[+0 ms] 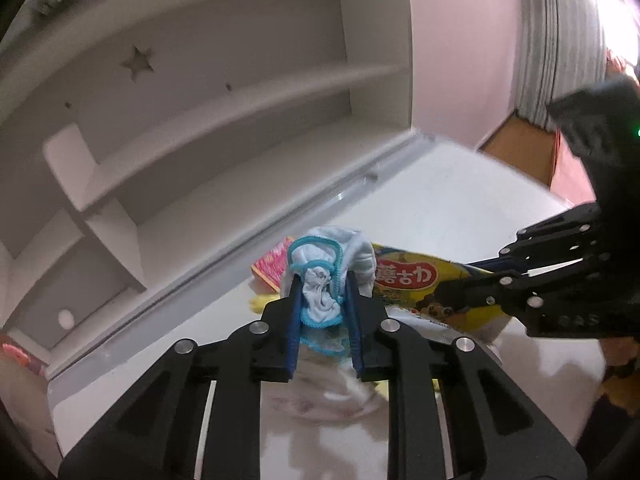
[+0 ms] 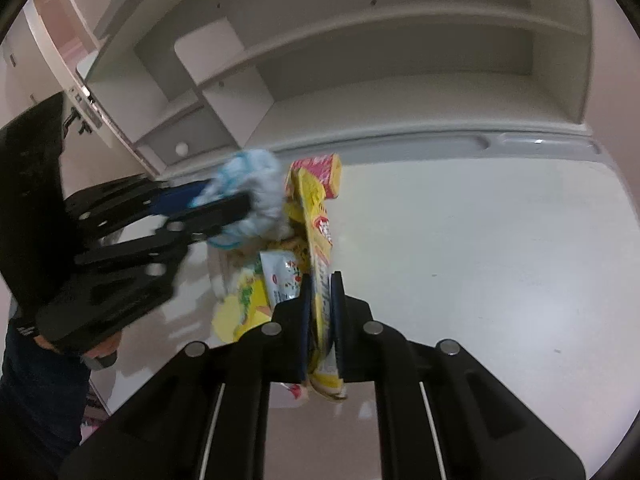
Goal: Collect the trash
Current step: 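Grasp the blue-rimmed white wrapper with left tool while right tool grasps the yellow snack bag, then carry the white wrapper and yellow snack bag to the bin and release both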
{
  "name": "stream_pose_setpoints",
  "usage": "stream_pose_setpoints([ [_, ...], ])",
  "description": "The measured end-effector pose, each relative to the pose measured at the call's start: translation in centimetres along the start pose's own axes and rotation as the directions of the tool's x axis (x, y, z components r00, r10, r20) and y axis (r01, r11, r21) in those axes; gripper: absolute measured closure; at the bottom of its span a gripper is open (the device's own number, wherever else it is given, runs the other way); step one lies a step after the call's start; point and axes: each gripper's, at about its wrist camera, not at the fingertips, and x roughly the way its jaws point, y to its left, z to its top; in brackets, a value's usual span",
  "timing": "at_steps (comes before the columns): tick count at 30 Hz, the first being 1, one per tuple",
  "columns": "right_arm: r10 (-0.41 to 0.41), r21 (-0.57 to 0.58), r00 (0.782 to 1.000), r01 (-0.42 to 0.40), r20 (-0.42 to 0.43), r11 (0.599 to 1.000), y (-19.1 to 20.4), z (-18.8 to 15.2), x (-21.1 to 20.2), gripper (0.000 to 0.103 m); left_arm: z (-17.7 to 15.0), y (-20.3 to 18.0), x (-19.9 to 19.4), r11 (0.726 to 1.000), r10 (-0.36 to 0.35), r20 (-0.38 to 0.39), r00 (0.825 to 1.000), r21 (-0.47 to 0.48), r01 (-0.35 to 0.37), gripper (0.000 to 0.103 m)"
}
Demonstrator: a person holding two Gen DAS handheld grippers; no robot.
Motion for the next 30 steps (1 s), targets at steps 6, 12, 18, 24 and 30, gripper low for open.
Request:
stream_pose_setpoints([
  [6,-0.208,-0.079,0.967,0.221,0.149,0.972,0.8,-0.7,-5.0,0.093,0.9,0.0,-5.6,0.993,0.009,0.103,0.995,-0.117,0.004,0.084],
  [12,-0.371,-0.211,0.891,0.428,0.261,0.879,2.9,-1.8,-8.9,0.094,0.1,-2.0,-8.4,0.989,-0.005,0.143,0.990,-0.146,0.026,0.084],
  [18,-0.402,-0.190,0.893,0.438,0.200,0.879,1.5,-2.2,-8.6,0.094,-1.9,-3.8,-9.4,0.985,-0.024,0.132,0.991,-0.165,0.046,0.084],
  [24,-0.394,-0.125,0.894,0.425,0.212,0.897,0.5,-3.1,-10.2,0.094,-3.3,-4.7,-9.7,0.980,-0.049,0.119,0.992,-0.188,0.071,0.084],
  [30,-0.383,0.030,0.888,0.389,0.254,0.921,-3.3,-6.3,-15.7,0.094,-2.9,-7.6,-10.0,0.972,-0.099,0.130,0.987,-0.199,0.124,0.084],
])
